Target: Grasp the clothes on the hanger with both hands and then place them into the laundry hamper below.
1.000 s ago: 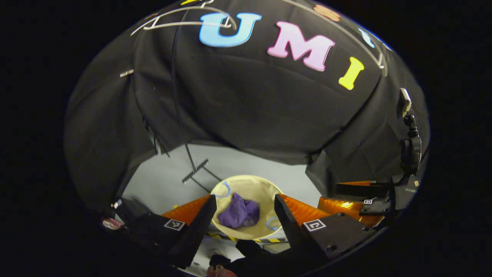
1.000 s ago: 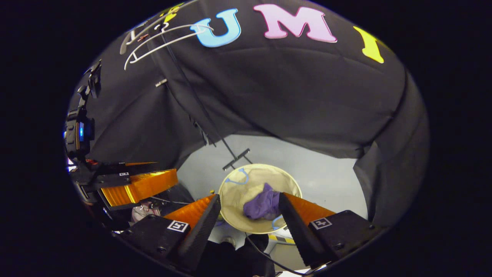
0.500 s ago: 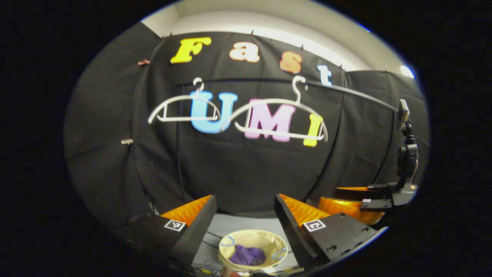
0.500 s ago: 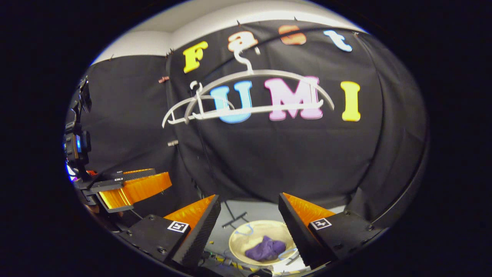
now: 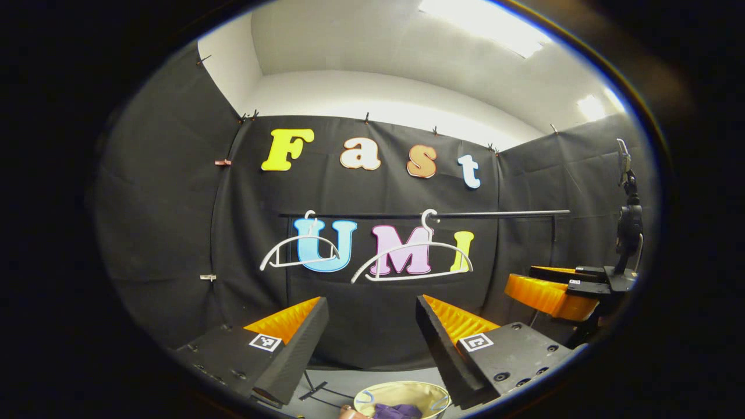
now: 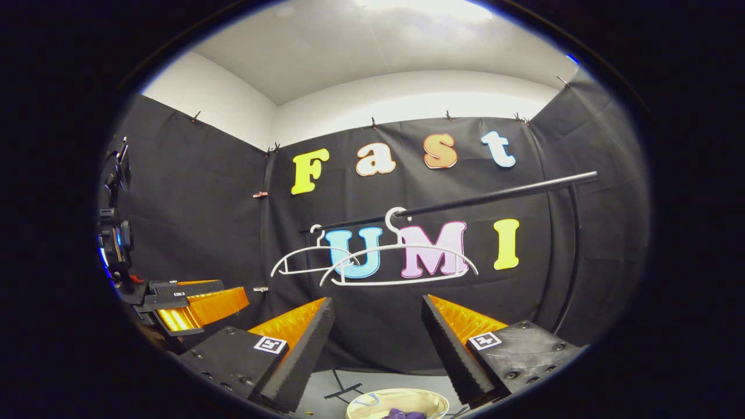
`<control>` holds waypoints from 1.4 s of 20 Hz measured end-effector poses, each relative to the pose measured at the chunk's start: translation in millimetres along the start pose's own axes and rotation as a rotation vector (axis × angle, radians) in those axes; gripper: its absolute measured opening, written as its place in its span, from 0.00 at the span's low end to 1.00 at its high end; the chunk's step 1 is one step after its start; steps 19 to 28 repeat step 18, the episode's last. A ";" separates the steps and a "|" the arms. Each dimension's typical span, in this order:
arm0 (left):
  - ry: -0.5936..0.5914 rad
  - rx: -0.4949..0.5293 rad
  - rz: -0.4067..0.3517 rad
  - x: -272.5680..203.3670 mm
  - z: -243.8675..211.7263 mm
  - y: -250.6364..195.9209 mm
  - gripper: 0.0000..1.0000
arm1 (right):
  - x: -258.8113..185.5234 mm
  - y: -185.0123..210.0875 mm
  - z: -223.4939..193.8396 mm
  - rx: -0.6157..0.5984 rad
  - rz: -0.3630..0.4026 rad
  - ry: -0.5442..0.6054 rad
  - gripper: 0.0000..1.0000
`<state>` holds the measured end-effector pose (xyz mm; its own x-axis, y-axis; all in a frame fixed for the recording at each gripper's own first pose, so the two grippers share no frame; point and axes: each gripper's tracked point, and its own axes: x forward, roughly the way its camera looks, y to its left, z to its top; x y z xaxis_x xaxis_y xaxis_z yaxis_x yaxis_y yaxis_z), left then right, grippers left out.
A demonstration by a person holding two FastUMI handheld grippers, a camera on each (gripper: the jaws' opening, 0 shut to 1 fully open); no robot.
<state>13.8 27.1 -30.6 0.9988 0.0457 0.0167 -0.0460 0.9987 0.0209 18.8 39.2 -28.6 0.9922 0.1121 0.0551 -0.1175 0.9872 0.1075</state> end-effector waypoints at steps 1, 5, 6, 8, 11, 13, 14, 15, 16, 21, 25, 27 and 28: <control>-0.006 0.000 -0.002 -3.1 2.6 0.7 0.92 | -4.4 2.0 0.1 -0.006 0.001 0.002 1.00; 0.005 -0.005 -0.018 -12.2 2.4 -0.1 0.97 | -18.8 8.7 8.3 -0.010 0.000 0.005 1.00; 0.002 -0.002 -0.021 -15.6 3.0 -4.9 0.95 | -19.6 6.8 12.9 -0.015 -0.001 -0.005 0.97; -0.004 0.000 -0.021 -17.4 7.1 -11.2 0.95 | -20.2 2.6 19.2 -0.020 0.002 -0.020 0.98; -0.005 -0.004 -0.036 -17.1 9.7 -24.5 0.98 | -25.5 1.0 21.1 0.009 0.004 -0.015 0.97; -0.006 -0.001 -0.043 -18.3 10.0 -32.2 0.95 | -27.8 -9.2 25.3 -0.005 -0.015 -0.026 0.97; 0.000 0.001 -0.040 -19.3 7.4 -33.8 0.95 | -29.9 -11.7 24.4 -0.001 -0.017 -0.023 0.97; 0.002 0.003 -0.039 -20.9 6.8 -35.4 0.95 | -32.3 -13.0 23.6 0.004 -0.018 -0.022 0.98; 0.003 0.004 -0.039 -22.1 6.7 -37.9 0.95 | -34.5 -13.9 23.7 0.007 -0.022 -0.018 1.00; 0.006 0.004 -0.040 -23.2 5.9 -41.4 0.95 | -39.1 -18.0 25.4 0.005 -0.026 -0.018 1.00; 0.006 0.004 -0.040 -23.2 5.9 -41.4 0.95 | -39.1 -18.0 25.4 0.005 -0.026 -0.018 1.00; 0.006 0.004 -0.040 -23.2 5.9 -41.4 0.95 | -39.1 -18.0 25.4 0.005 -0.026 -0.018 1.00; 0.006 0.004 -0.040 -23.2 5.9 -41.4 0.95 | -39.1 -18.0 25.4 0.005 -0.026 -0.018 1.00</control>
